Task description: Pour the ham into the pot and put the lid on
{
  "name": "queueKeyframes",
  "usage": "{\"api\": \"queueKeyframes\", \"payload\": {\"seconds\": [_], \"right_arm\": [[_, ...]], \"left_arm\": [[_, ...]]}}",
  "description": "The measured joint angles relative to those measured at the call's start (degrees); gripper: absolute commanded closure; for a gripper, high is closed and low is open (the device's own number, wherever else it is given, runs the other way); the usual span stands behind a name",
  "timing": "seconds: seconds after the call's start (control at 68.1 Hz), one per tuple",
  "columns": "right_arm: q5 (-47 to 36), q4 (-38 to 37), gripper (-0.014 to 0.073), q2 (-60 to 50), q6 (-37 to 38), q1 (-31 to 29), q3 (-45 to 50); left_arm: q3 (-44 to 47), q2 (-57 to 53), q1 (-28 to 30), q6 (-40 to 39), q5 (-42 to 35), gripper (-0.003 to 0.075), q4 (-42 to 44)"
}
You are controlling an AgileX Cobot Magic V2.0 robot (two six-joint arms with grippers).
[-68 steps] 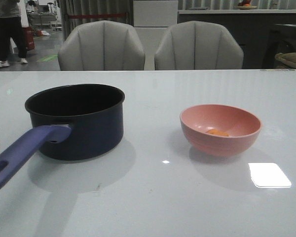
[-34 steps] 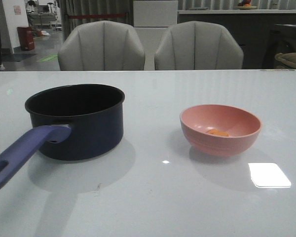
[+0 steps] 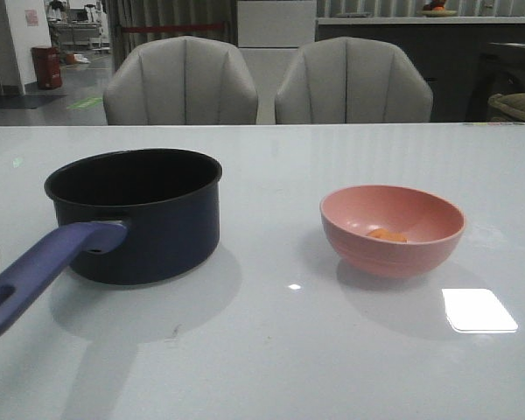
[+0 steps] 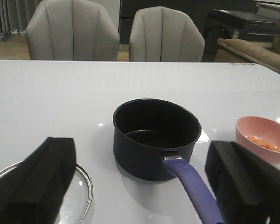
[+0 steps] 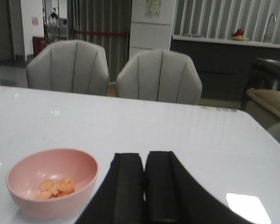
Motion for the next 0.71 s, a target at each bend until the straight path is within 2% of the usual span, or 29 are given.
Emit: {"api": "queueKeyframes", "payload": {"seconds": [0.118, 0.353, 0.705], "right_arm": [[2.19, 0.00, 0.0445, 0.39, 0.27, 0.00, -2.99], [19.34, 0.00, 0.0445, 12.40, 0.40, 0.00, -17.31], [20.50, 1.38, 0.0423, 24.82, 0.42, 0.00, -19.55]], "left_arm": [[0.00, 0.00, 0.00, 0.00, 0.00, 0.0118, 0.00], [0.10, 0.00, 0.00, 0.00, 0.00, 0.0118, 0.00], [0.10, 0.00, 0.00, 0.00, 0.00, 0.0118, 0.10]]}}
